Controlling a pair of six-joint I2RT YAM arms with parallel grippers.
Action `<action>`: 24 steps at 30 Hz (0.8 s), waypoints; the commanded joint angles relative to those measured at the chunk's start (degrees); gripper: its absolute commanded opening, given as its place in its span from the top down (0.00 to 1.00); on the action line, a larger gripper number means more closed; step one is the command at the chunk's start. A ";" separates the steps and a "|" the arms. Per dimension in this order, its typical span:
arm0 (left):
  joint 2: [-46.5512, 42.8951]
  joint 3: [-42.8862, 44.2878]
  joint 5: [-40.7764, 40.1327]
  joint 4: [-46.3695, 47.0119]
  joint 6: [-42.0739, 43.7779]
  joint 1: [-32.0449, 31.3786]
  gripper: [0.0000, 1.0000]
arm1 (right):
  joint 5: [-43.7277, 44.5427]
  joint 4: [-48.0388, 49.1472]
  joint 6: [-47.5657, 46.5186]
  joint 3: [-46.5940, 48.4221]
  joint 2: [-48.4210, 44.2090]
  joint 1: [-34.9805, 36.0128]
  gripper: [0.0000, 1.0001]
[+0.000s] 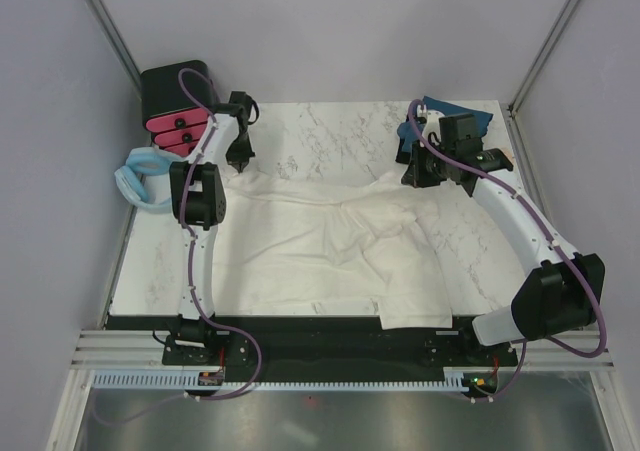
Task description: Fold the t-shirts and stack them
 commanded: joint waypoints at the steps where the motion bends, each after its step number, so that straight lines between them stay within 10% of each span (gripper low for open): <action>1: 2.03 0.95 4.63 -2.41 -0.12 0.20 0.98 | -0.69 0.34 -0.70 1.17 -1.40 -0.58 1.00; 24: -20.11 -10.73 4.03 9.11 -0.56 -1.30 0.98 | 11.08 3.50 2.02 3.28 5.27 -0.84 1.00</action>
